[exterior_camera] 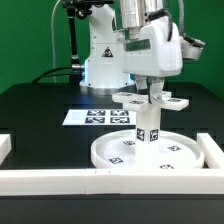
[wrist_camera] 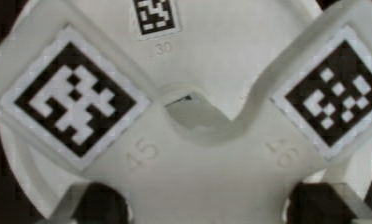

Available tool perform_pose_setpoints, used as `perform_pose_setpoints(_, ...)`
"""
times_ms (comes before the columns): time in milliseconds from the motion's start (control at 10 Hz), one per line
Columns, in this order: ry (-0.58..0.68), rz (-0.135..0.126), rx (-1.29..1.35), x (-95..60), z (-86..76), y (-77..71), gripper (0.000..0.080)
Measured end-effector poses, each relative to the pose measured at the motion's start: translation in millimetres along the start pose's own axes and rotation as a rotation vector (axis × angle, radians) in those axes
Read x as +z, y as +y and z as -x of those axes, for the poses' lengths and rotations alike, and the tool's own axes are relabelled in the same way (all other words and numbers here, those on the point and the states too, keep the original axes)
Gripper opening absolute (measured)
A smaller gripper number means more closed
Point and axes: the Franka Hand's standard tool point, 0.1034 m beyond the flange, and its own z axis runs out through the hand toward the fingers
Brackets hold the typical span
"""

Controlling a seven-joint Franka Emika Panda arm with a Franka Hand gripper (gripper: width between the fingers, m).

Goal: Assemble round table

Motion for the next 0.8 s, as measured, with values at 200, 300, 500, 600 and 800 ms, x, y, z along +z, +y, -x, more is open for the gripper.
perform_pose_setpoints(200,-0.011,-0.004,0.103,0.1,-0.3,0.1,0.0445)
perform_pose_setpoints(300,-0.019,-0.009,0.204,0.6,-0.6,0.3,0.0445)
perform_pose_setpoints(500,-0.035,-0.031,0.468,0.7,-0.2,-0.1,0.0445)
perform_pose_setpoints(600,-0.038,-0.038,0.542,0.4,0.1,-0.9,0.0445)
perform_pose_setpoints(800,-0.048,-0.043,0.632,0.0,-0.7,-1.3,0.0445)
